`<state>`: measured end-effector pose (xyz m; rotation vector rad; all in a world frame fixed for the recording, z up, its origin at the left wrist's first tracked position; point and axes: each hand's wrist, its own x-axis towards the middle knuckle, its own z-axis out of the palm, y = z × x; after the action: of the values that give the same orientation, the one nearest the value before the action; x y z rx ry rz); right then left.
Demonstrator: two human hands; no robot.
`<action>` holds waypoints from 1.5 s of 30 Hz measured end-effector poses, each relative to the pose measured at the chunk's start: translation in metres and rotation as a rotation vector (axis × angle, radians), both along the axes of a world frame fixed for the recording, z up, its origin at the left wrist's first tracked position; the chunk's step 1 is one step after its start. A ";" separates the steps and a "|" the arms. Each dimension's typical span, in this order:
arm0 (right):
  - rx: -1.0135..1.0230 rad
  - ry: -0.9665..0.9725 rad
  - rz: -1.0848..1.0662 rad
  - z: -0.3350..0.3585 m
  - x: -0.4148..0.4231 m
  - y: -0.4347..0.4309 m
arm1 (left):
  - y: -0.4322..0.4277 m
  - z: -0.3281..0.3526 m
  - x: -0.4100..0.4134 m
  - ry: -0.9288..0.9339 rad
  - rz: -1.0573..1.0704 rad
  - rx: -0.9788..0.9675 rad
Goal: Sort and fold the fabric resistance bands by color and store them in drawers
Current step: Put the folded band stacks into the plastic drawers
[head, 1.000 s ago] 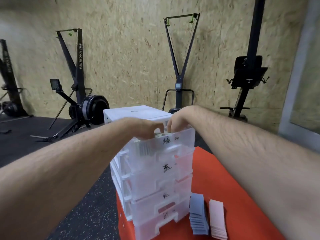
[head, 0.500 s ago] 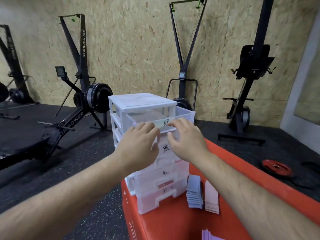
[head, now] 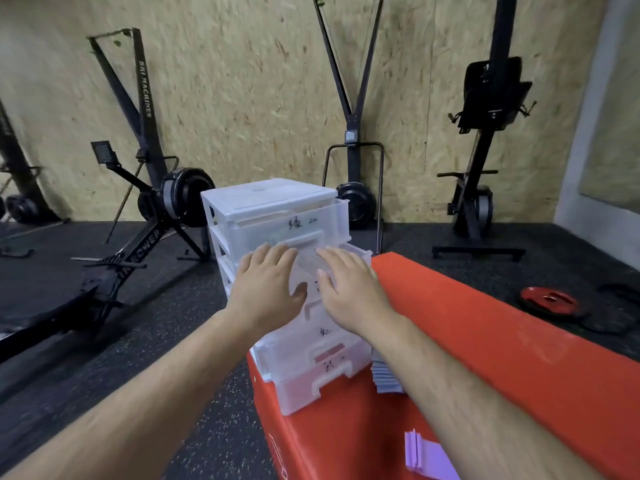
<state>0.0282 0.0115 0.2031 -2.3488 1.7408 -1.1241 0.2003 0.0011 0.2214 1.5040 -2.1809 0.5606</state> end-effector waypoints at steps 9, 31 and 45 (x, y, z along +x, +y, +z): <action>0.246 0.023 -0.182 -0.125 -0.085 0.068 | 0.042 -0.139 -0.086 0.106 -0.303 0.209; 0.847 0.399 -0.298 -0.172 -0.115 0.020 | -0.045 -0.253 -0.177 0.123 -0.239 0.587; 0.842 0.337 -0.288 -0.156 -0.123 0.026 | -0.064 -0.251 -0.173 0.066 -0.213 0.521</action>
<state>-0.0953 0.0375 0.0471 -1.8372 2.1171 0.0774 0.0271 -0.0625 -0.0296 1.4666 -2.5129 -0.1419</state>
